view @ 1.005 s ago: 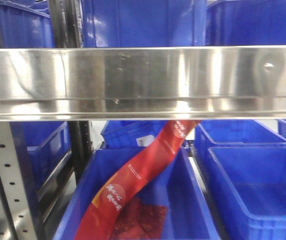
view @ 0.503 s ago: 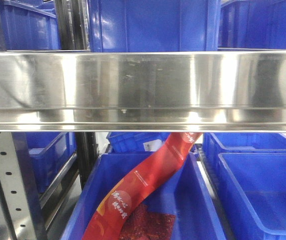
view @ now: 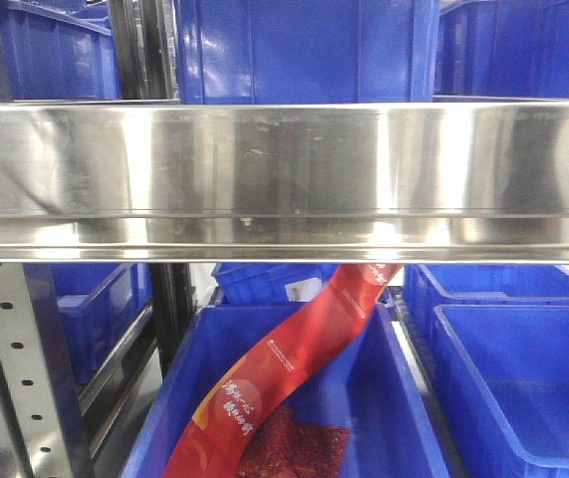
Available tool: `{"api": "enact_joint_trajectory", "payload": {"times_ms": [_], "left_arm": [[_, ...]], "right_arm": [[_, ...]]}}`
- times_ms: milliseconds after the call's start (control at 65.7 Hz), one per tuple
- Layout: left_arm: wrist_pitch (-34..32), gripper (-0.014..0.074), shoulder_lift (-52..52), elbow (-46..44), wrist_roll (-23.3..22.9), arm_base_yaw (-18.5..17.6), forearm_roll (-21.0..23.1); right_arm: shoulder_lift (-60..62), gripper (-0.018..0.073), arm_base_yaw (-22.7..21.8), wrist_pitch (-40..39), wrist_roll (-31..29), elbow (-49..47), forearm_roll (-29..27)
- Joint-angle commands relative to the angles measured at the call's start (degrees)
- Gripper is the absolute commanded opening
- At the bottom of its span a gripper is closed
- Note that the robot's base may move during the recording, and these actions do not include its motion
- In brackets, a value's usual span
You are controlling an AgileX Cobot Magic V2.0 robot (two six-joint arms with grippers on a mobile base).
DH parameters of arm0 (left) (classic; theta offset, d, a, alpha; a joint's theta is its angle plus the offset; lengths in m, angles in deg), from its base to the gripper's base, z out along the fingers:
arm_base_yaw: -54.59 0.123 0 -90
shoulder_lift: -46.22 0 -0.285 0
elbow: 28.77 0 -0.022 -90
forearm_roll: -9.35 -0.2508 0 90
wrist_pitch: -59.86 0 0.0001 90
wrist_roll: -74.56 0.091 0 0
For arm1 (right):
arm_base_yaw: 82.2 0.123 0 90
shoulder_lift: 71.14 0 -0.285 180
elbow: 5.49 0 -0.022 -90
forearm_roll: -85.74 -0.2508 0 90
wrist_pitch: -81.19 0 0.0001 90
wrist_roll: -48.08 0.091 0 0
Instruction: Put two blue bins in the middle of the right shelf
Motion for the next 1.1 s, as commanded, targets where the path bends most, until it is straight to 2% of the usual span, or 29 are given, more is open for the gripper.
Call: {"api": "enact_joint_trajectory", "payload": {"times_ms": [0, 853, 944, 1081], "left_arm": [[-3.5, -0.0111, -1.2, -0.9, 2.3, 0.2, -1.2], [-4.1, -0.0111, -1.2, -0.9, 2.3, 0.2, -1.2], [-3.7, -0.0111, -1.2, -0.9, 2.3, 0.2, -1.1], [3.5, -0.0111, -1.3, -0.9, 2.3, 0.1, -0.3]], "right_arm": [[1.5, -0.0154, -0.4, -8.8, -0.5, -0.9, 0.3], [1.5, -0.0154, -0.4, -10.6, -0.5, -0.9, 0.3], [1.6, -0.0154, -0.4, -8.1, -0.5, -0.9, 0.3], [1.8, -0.0154, -0.4, 0.8, -0.5, -0.9, 0.0]]}}
